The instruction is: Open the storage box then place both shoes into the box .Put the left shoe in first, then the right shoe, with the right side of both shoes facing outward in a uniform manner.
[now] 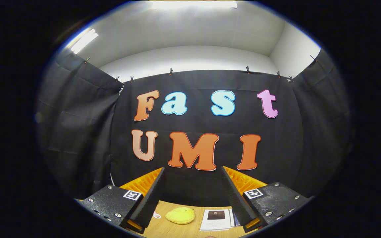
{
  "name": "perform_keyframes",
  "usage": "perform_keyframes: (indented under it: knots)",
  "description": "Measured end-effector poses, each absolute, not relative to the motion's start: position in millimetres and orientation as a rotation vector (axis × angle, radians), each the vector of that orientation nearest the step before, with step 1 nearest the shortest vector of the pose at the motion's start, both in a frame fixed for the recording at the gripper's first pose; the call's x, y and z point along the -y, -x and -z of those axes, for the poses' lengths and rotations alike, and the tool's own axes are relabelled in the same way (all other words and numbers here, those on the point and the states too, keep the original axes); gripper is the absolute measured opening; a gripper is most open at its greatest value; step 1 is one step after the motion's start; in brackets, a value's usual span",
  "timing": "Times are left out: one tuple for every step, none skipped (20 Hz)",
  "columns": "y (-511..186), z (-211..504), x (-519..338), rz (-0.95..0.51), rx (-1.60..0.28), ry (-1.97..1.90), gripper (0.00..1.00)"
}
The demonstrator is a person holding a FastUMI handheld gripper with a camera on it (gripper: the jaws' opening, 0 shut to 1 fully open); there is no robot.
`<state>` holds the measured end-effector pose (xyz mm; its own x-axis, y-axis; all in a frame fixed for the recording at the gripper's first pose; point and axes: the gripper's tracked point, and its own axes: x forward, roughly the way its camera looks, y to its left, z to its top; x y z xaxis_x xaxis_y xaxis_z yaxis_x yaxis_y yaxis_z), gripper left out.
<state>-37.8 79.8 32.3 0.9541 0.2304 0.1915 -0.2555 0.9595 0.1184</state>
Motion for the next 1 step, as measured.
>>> perform_keyframes:
  knots:
    - [35.9, -31.9, -81.8, -0.25, 0.178, -0.144, 0.97]
